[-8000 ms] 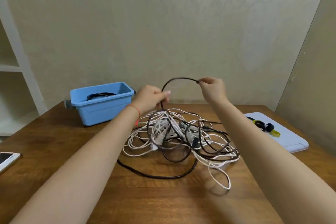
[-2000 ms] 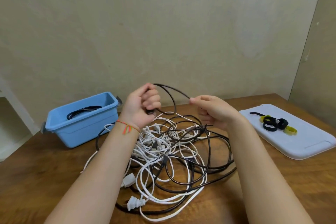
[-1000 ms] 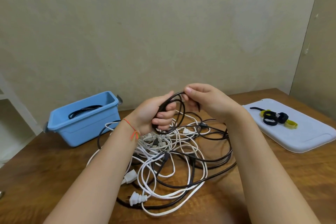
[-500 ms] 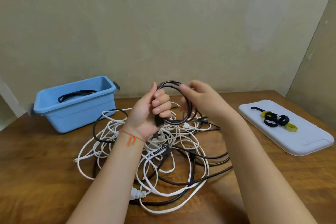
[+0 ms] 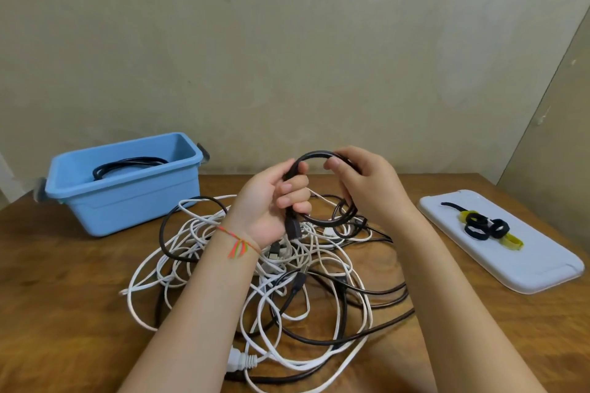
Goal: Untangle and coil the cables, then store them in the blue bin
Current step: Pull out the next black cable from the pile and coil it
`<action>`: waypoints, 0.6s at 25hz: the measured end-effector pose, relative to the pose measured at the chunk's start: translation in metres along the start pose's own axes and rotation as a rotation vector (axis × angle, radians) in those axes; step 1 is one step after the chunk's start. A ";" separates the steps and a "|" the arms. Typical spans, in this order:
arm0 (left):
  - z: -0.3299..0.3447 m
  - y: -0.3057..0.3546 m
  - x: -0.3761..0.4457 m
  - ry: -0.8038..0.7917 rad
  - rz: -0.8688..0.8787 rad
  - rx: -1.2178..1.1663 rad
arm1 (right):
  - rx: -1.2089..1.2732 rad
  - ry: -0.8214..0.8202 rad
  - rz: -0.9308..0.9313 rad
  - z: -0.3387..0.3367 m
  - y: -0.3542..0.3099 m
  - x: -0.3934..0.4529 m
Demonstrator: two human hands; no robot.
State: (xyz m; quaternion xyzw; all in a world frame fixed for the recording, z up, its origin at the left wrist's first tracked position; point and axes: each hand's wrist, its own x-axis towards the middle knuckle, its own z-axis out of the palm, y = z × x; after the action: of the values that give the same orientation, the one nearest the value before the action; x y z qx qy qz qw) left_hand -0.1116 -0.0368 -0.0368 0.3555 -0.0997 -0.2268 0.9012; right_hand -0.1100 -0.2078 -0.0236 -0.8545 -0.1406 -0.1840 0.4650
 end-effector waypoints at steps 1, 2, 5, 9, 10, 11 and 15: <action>0.001 0.001 -0.001 -0.035 -0.023 0.011 | -0.011 0.002 -0.011 -0.001 0.000 0.000; 0.002 0.001 -0.003 -0.065 -0.041 0.037 | -0.021 -0.007 -0.024 -0.002 0.000 0.001; 0.006 0.004 -0.007 -0.068 -0.014 0.060 | -0.017 -0.079 -0.005 -0.001 -0.004 -0.001; -0.007 0.023 -0.009 0.093 0.239 -0.185 | -0.054 -0.111 0.111 -0.018 -0.004 -0.002; -0.014 0.029 -0.010 0.140 0.298 -0.255 | -0.099 -0.127 0.128 -0.024 -0.002 -0.002; -0.019 0.033 -0.011 0.186 0.349 -0.313 | -0.125 -0.143 0.151 -0.030 0.000 -0.002; -0.030 0.038 -0.012 0.307 0.493 -0.389 | -0.188 -0.117 0.235 -0.043 0.009 -0.002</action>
State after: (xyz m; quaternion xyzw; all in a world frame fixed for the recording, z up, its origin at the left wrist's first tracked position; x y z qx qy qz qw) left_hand -0.0995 0.0115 -0.0327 0.1724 -0.0006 0.0393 0.9842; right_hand -0.1161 -0.2491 -0.0104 -0.9142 -0.0486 -0.0903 0.3921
